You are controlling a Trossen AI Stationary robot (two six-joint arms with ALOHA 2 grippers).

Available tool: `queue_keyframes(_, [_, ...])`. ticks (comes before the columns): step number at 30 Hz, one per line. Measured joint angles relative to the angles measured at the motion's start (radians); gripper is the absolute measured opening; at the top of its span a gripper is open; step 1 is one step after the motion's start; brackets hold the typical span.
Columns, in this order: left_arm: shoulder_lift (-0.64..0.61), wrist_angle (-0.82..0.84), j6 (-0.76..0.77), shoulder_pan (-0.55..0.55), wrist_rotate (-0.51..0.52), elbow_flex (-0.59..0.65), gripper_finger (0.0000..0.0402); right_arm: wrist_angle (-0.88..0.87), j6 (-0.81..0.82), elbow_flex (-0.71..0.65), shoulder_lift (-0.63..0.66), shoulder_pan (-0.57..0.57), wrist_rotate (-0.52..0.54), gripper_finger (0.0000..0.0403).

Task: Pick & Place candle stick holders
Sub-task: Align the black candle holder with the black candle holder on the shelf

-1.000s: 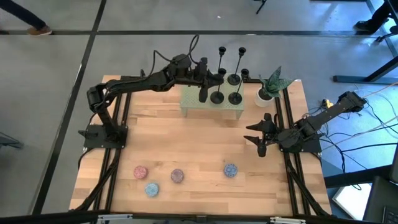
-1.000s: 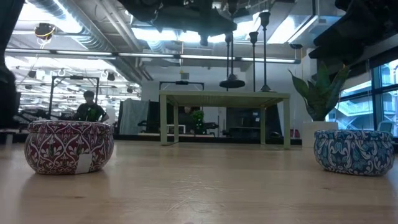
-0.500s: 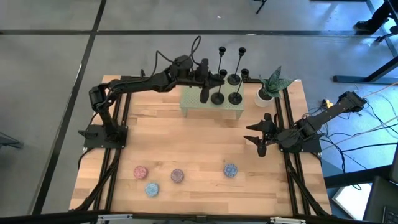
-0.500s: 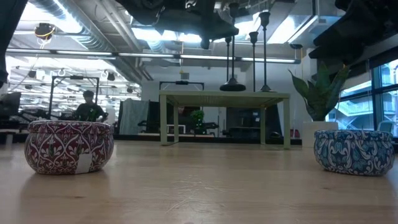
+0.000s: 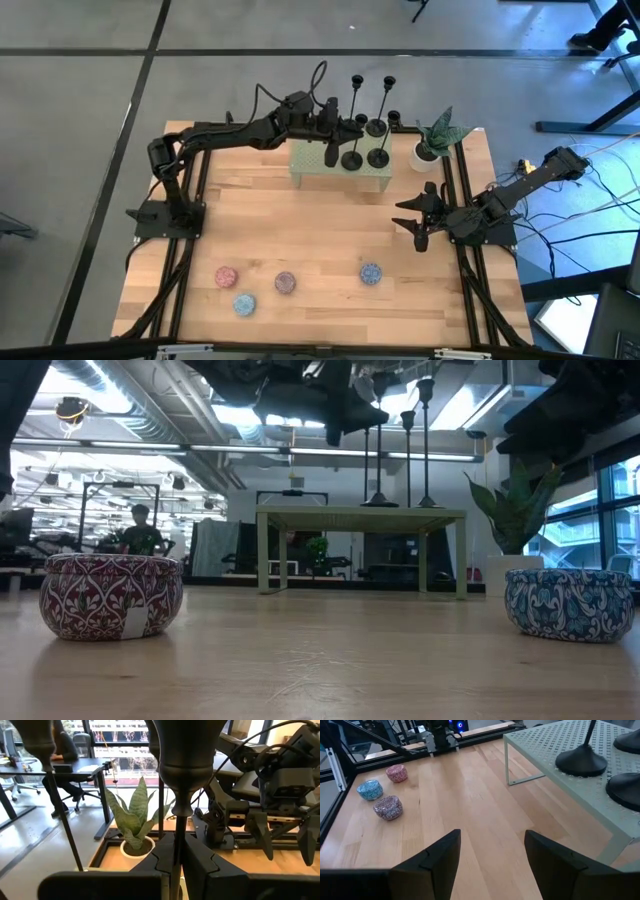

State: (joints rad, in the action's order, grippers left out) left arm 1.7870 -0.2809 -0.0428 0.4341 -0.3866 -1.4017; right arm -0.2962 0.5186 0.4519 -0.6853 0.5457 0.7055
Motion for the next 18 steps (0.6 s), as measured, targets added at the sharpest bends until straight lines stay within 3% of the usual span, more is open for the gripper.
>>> queue_keyframes(11, [0.002, 0.008, -0.004, 0.006, 0.003, 0.0, 0.0019, 0.0, 0.0, 0.0, 0.0, 0.0, 0.0, 0.0225])
queue_keyframes(18, [0.002, 0.016, -0.005, 0.006, 0.006, 0.0, 0.004, 0.0, 0.0, 0.0, 0.0, 0.0, 0.0, 0.0225])
